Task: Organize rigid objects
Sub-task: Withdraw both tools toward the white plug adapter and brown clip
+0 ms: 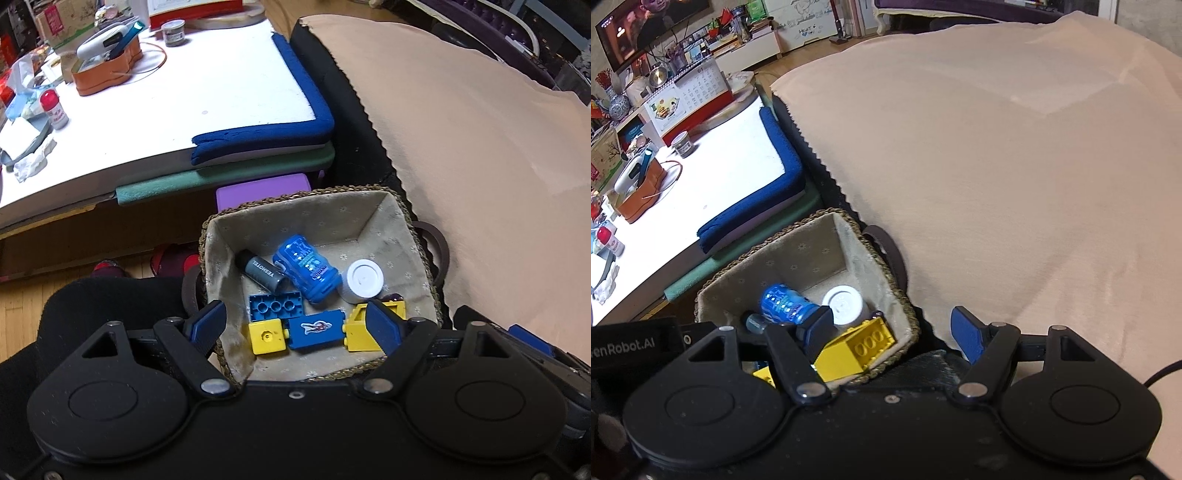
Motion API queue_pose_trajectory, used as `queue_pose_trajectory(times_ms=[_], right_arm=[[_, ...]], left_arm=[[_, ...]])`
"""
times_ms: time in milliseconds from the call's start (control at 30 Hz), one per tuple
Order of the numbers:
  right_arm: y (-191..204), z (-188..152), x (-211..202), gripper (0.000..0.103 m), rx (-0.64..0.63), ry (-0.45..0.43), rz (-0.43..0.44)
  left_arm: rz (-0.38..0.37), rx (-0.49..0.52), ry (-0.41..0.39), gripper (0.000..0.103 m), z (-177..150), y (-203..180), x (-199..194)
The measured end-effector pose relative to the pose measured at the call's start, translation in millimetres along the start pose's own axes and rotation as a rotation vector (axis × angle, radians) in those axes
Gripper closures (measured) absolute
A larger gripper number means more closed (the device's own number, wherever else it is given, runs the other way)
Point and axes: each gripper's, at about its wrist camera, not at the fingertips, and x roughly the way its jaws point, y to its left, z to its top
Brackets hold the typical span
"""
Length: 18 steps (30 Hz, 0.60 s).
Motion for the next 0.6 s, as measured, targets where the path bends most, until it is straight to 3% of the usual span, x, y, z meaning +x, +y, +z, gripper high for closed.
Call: queue_pose_trajectory(times_ms=[233, 600], right_arm=[[-28.7, -11.6, -17.5, 0.033, 0.031, -0.046, -0.047], [-97.7, -42.8, -41.7, 0.031, 0.102, -0.081, -0.143]], left_arm=[[0.026, 0.102, -0.057, 0.023, -13.2, -22.9, -7.1], [-0.033, 0.255, -0.042, 0.02, -42.0, -71.4, -3.7]])
